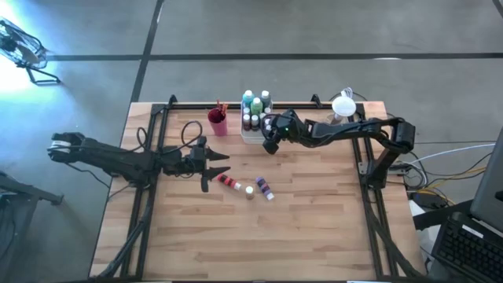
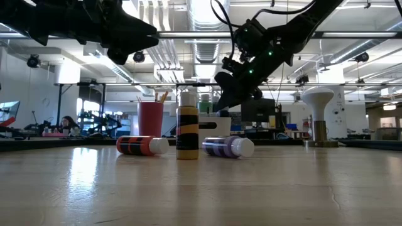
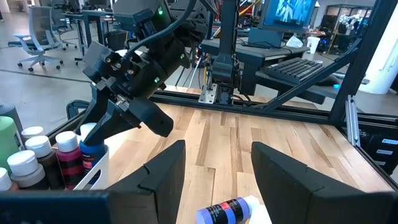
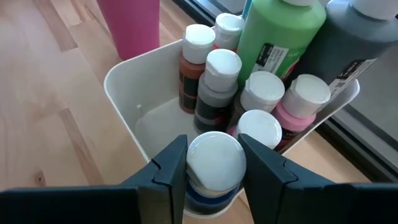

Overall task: Pick & Place Paint Supplies
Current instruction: Put the blue paint bottle into the white bin

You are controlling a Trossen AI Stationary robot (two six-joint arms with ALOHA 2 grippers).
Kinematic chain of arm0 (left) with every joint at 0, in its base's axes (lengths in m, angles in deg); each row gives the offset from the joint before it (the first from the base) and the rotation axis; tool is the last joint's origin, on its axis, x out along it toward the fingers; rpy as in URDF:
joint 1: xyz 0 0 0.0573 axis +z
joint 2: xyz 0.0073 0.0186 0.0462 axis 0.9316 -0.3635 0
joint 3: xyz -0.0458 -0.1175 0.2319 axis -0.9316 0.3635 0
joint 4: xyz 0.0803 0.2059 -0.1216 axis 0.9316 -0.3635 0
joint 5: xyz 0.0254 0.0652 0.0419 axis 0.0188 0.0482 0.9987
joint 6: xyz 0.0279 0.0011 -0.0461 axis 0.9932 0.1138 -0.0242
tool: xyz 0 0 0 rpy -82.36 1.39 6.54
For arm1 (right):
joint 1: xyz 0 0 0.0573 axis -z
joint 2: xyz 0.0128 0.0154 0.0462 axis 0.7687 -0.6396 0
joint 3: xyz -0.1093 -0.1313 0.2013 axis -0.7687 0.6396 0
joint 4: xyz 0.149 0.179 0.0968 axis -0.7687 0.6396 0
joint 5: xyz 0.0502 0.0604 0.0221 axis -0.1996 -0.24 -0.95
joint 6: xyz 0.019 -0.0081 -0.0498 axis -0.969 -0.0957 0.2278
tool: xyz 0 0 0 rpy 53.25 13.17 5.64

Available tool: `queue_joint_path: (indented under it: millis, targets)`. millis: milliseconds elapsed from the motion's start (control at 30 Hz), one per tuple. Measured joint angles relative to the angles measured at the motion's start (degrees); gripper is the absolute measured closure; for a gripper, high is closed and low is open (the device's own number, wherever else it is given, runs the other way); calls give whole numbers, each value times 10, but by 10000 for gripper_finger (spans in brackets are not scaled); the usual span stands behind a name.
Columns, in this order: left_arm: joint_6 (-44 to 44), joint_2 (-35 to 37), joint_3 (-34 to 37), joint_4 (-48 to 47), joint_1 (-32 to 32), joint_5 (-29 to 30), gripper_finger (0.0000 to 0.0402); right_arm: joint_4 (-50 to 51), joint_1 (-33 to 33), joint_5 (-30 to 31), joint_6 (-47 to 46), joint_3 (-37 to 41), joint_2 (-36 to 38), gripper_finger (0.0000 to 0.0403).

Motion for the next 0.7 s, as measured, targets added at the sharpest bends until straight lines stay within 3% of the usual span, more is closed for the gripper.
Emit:
queue_joint_path:
  millis: [333, 567, 700]
  targets:
    - [0, 0, 0, 2, 0, 0, 212, -3, 6, -3, -5, 2, 0, 290]
    - [0, 0, 0, 2, 0, 0, 212, 1, 6, -3, -4, 3, -2, 244]
    - [0, 0, 0, 2, 0, 0, 212, 1, 6, -3, -3, 3, -2, 243]
